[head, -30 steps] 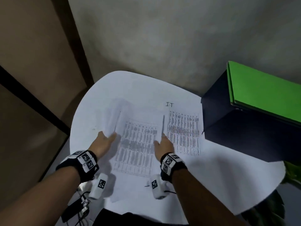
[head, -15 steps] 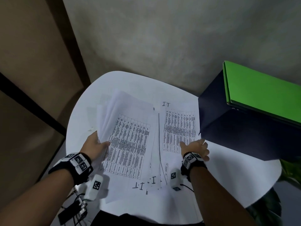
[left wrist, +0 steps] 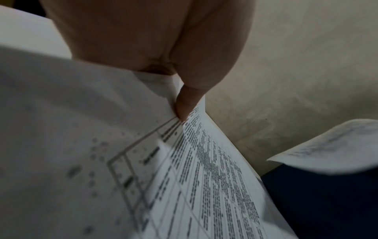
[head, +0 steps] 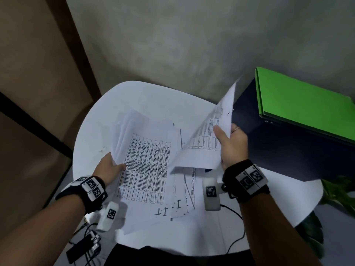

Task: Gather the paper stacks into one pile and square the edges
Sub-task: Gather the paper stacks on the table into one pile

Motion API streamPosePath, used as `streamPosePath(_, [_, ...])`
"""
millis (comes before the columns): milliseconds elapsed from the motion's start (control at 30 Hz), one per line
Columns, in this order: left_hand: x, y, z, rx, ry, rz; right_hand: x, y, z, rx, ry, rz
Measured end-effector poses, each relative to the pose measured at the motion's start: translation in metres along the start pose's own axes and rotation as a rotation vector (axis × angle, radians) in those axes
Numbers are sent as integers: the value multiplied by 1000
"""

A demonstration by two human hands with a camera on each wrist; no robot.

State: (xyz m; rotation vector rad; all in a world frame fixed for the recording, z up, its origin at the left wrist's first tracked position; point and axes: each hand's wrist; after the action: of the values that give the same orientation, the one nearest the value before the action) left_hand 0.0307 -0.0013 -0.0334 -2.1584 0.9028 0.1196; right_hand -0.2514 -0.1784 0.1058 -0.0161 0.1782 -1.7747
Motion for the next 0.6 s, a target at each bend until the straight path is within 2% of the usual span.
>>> streamPosePath(67, [-1,1,-4,19,-16,13,-7,7,-30,138,226,117])
streamPosePath(133, [-1,2,-8,0,-60,13,-21,12,-69,63,423,216])
streamPosePath(200, [-2,-1,-13,-70,-143,22,-37,14,-108,-97,484,260])
streamPosePath(300, [11,-3,-5,-216,-266,59,-63,14,-136,-408,406,352])
streamPosePath(400, [17,0,2,-344,-344,74,-80,22,-135,-446,404,412])
streamPosePath(533, [4,2,-14,-359,-293,68,-89,36,-108,-390,380,523])
streamPosePath(600, [5,5,-11,-289,-229,35,-85,42,-102,-495,264,517])
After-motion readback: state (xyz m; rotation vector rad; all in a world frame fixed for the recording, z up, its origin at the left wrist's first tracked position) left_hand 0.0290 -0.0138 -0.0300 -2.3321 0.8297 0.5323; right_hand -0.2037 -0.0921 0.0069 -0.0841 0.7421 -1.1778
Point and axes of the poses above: each hand's wrist, its own x-axis towards the middle knuckle, its own y-axis out of the palm, z = x × y, and after that the axes turned 15 degrees about -z, right-handed
